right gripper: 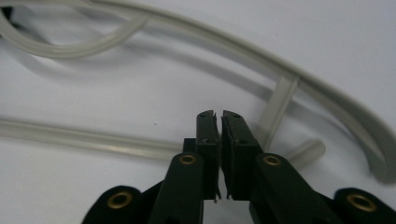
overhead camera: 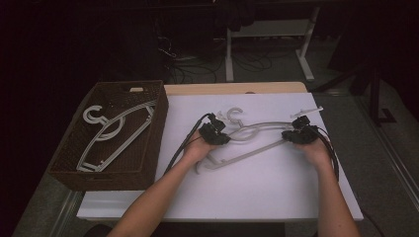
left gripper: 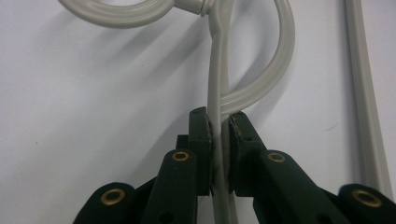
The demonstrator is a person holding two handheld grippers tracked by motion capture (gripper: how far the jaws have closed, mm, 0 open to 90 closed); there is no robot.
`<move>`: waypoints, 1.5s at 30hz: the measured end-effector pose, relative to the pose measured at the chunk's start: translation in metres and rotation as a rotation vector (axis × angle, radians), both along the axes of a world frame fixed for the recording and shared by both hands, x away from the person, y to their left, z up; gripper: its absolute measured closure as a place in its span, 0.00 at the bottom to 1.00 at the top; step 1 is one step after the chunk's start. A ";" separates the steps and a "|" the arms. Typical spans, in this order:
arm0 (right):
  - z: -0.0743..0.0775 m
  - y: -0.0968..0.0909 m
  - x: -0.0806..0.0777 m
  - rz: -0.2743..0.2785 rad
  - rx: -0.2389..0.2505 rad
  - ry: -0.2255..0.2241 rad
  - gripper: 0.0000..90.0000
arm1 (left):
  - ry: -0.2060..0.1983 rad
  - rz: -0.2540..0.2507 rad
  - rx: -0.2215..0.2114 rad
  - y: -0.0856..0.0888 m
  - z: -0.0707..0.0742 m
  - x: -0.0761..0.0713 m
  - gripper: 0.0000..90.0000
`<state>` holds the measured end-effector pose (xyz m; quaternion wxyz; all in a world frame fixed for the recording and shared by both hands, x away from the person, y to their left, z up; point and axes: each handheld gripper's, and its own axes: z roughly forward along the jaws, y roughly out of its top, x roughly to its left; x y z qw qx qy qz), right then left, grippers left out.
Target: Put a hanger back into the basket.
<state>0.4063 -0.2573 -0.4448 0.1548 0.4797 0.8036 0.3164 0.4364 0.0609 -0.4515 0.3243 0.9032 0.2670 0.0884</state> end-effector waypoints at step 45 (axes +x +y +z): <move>0.022 0.028 -0.070 0.147 0.129 -0.105 0.00 | -0.125 0.201 -0.098 0.163 0.186 -0.028 0.91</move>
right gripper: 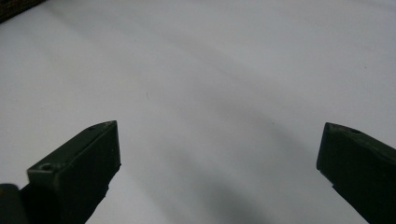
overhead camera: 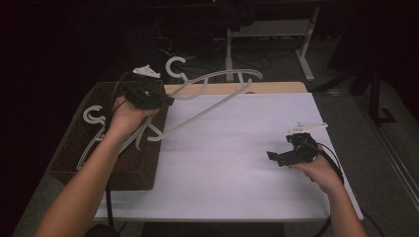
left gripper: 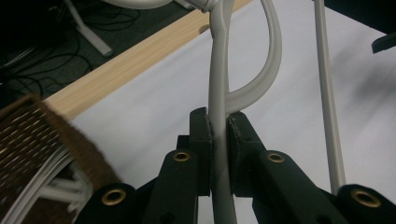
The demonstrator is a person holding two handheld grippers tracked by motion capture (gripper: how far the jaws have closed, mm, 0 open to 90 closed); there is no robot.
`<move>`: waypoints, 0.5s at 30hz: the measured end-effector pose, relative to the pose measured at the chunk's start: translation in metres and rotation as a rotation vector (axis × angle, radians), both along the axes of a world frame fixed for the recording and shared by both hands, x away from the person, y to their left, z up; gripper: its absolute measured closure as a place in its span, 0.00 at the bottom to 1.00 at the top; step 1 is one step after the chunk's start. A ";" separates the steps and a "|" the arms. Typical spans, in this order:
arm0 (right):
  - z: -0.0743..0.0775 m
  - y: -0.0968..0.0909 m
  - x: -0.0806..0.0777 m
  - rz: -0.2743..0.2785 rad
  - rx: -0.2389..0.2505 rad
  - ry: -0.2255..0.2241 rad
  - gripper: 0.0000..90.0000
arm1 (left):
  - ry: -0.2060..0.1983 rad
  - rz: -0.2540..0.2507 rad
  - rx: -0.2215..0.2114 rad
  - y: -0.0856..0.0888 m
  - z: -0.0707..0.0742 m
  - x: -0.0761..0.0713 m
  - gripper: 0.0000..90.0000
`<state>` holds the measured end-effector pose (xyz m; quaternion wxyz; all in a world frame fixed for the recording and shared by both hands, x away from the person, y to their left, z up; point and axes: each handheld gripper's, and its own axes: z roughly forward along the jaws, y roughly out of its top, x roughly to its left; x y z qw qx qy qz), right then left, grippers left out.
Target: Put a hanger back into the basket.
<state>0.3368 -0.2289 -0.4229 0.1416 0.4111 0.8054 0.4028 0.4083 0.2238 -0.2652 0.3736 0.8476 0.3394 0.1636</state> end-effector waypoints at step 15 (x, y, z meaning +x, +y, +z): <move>-0.003 0.002 0.001 -0.008 -0.015 0.002 0.00 | -0.057 0.152 0.007 0.111 0.005 -0.015 0.91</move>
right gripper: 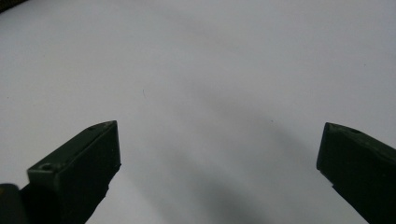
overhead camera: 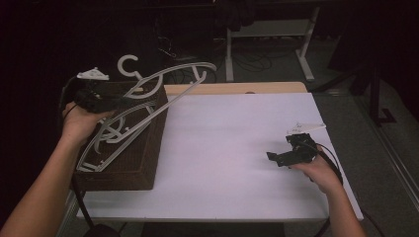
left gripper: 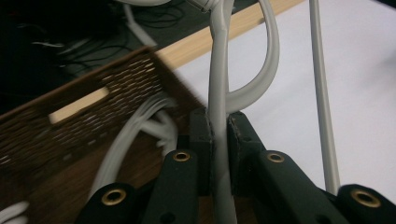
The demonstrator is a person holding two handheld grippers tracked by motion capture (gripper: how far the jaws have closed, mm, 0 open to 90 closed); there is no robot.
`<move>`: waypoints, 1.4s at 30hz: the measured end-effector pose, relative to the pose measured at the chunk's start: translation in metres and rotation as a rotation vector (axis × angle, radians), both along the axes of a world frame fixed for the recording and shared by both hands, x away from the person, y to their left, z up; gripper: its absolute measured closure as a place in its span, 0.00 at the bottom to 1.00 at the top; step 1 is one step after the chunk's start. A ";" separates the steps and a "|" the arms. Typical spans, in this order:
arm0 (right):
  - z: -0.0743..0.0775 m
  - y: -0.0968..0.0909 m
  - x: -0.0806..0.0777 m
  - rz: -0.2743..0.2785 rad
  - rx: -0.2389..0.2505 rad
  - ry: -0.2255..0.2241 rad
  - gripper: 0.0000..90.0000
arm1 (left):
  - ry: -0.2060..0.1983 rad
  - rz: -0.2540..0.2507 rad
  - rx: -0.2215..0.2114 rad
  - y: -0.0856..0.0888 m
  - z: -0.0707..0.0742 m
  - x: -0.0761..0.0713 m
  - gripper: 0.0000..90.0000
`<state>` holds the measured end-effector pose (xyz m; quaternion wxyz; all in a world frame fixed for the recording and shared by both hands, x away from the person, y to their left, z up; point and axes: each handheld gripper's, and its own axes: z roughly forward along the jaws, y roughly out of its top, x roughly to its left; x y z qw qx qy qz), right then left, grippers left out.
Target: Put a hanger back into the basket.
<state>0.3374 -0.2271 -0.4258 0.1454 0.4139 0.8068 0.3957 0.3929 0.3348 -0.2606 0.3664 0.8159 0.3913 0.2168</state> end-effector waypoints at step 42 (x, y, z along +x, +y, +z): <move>-0.004 -0.001 0.000 -0.026 -0.008 0.010 0.00 | 0.140 0.234 0.113 0.122 -0.087 -0.002 0.90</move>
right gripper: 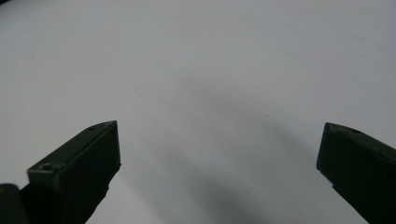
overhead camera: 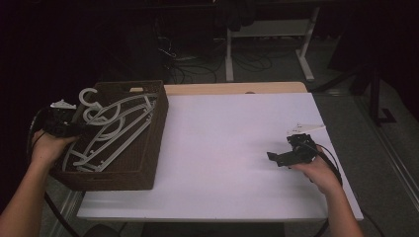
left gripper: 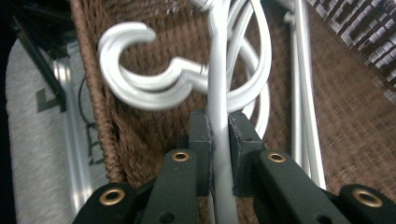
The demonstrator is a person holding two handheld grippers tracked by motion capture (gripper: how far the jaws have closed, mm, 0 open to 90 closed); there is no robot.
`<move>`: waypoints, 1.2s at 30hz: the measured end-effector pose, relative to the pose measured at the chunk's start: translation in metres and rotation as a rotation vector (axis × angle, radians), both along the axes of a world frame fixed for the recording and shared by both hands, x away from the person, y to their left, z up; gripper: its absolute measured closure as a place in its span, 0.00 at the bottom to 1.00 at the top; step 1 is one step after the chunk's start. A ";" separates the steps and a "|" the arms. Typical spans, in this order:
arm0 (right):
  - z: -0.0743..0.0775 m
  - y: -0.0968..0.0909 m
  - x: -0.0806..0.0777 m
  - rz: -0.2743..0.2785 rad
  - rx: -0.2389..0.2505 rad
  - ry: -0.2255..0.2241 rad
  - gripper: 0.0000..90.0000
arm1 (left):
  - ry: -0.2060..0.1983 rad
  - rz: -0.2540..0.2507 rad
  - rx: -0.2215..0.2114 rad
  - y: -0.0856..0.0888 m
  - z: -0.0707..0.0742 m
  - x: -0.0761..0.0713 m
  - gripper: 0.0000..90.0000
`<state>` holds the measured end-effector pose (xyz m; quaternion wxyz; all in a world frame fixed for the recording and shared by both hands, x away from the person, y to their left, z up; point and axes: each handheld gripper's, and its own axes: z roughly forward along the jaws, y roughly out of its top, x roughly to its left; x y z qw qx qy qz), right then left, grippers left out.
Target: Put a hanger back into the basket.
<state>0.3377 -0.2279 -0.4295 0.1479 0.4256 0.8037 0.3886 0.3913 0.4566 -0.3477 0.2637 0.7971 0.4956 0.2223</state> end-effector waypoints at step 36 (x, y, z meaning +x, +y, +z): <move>0.034 0.002 -0.012 0.061 0.056 -0.053 0.00 | -0.165 -0.470 -0.421 -0.134 0.029 -0.042 0.21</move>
